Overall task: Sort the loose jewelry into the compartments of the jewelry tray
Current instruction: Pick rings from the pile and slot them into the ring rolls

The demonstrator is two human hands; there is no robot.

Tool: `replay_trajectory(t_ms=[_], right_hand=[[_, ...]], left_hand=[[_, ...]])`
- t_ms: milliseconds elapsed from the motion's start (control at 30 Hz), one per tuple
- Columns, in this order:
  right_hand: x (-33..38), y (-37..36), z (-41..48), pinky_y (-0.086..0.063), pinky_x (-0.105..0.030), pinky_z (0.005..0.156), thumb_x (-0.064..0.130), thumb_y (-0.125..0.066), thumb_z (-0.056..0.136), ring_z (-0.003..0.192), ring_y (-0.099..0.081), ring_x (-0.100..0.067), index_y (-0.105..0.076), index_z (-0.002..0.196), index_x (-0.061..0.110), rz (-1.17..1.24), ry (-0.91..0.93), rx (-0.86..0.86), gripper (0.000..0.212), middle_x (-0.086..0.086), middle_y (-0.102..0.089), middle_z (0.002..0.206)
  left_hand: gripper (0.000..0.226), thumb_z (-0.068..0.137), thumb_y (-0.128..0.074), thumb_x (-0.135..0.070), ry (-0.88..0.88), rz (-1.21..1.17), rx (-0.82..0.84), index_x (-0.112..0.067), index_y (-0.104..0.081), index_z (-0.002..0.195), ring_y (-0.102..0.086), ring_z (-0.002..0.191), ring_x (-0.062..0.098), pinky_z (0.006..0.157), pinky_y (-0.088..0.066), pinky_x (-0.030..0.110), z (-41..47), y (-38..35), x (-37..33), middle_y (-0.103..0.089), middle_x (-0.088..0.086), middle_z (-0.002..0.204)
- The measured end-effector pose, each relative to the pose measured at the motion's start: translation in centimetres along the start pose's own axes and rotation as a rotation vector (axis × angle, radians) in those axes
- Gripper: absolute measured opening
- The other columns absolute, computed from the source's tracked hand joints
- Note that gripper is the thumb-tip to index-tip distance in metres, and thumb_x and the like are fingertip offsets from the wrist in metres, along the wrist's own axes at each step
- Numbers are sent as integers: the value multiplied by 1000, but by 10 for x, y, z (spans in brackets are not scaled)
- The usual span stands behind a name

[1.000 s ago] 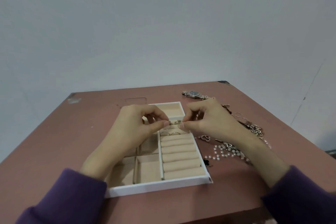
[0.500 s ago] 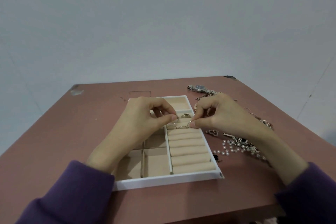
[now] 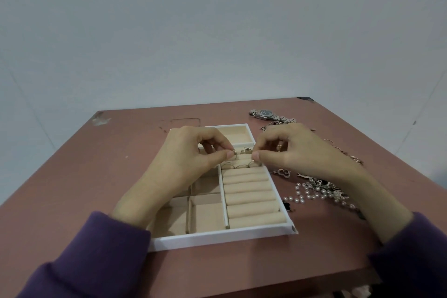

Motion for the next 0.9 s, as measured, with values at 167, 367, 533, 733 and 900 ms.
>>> replay_trajectory(t_ms=[167,367,533,733,900], right_hand=[[-2,-2,1,-43,-14,55,16,-70,79,53,-49,0,-68,69,17,34,-10,8,10,10,-56,54],[-2,-4,0,-41,-13,57,16,-71,78,55,-50,-2,-68,71,17,28,-11,35,8,3,-59,61],[-2,-3,1,-39,-12,55,19,-69,80,54,-50,-2,-67,70,17,12,-1,12,10,5,-60,61],[-3,0,2,-39,-11,55,24,-66,81,52,-49,-1,-67,72,17,-2,-6,-68,11,9,-58,58],[-1,0,2,-38,-10,57,24,-66,81,55,-49,0,-68,72,18,-32,5,-63,11,8,-59,61]], left_hand=[[6,72,-76,-22,1,-1,4,-25,-72,68,-49,50,-4,52,-34,5,-1,0,0,-57,-20,53],[5,71,-76,-23,8,3,13,-25,-73,69,-48,50,-5,51,-33,5,-1,0,-1,-57,-22,53],[5,71,-77,-22,8,-15,36,-24,-73,68,-47,49,-4,51,-34,6,-2,-2,-2,-58,-20,54],[8,65,-81,-22,39,1,84,-22,-73,64,-49,54,-4,54,-35,6,-3,-7,-1,-59,-20,54],[11,66,-81,-21,17,29,128,-24,-71,62,-49,56,-6,55,-35,5,-5,-8,-4,-58,-28,56]])
Point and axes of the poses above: each hand's wrist, its own z-axis towards the middle knuckle, its own y-axis out of the back of the hand, x = y × z, the point moved 6 cm from there along z, towards the middle knuckle
